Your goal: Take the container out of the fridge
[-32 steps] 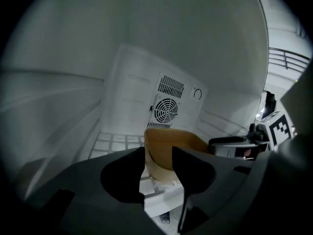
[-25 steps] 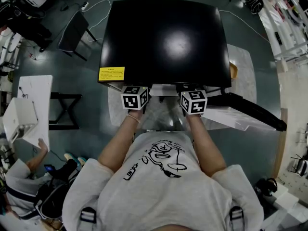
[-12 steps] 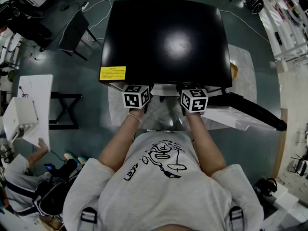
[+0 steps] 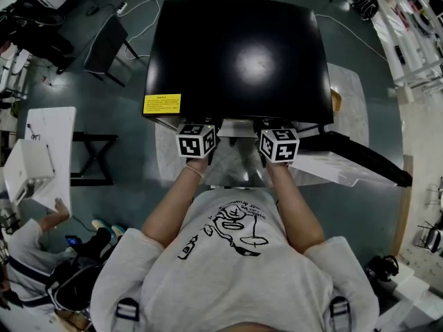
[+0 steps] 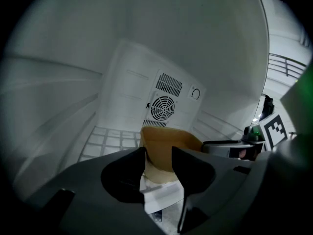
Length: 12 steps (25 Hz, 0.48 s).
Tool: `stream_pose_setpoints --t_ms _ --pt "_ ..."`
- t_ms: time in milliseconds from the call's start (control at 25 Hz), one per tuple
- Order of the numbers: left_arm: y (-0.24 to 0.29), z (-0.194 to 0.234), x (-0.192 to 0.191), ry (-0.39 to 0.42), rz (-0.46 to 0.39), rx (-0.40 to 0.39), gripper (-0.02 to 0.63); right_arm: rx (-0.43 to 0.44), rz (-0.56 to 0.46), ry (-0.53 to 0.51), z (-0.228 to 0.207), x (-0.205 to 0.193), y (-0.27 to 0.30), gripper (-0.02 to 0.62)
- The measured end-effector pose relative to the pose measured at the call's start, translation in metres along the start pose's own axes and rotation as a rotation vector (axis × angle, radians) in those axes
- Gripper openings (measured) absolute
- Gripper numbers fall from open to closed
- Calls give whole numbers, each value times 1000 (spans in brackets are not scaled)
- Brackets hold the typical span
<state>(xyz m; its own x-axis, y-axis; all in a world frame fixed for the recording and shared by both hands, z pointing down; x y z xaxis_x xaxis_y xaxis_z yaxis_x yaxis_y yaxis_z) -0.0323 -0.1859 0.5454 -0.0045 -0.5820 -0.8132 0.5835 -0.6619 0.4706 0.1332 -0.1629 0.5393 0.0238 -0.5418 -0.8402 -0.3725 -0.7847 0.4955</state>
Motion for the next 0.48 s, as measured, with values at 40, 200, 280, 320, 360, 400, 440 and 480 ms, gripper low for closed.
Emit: stream_pose_setpoints --t_ms 40,200,280,320,360,400,440,480 --pt "-1 -1 0 -1 0 -1 183 -1 -1 -1 0 0 -1 175" --pt "-4 -4 -1 -3 0 -7 183 -5 -8 -6 1 1 -7 175" --pt "-6 -6 -2 -4 -3 -9 183 -8 -13 -11 1 2 -10 175" --pt "-7 -7 -2 -5 -6 -10 183 -9 -15 -12 1 3 -11 175" --pt "-8 -7 -2 -6 -8 -11 183 -9 -17 -14 2 4 -12 175" --pt "-10 -8 -1 -6 -11 -11 182 -10 -19 -15 3 4 -13 175" --pt "-11 -8 -1 -6 -13 -11 181 -10 -21 -16 4 5 -14 175" --pt "-12 -8 0 -6 -16 -11 181 -9 -23 -19 5 6 -15 175"
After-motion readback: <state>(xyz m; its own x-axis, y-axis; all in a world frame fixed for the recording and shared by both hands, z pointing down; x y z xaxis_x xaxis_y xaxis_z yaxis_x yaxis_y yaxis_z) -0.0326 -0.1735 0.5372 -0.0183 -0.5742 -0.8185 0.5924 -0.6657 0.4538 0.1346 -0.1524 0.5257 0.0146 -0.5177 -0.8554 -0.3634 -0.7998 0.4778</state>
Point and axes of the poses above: the fingertips, and each gripper's own axes: y forward along the fingers, z to its left, x out of its top, the point moved 4 cm from there along -y, backward along the fingers
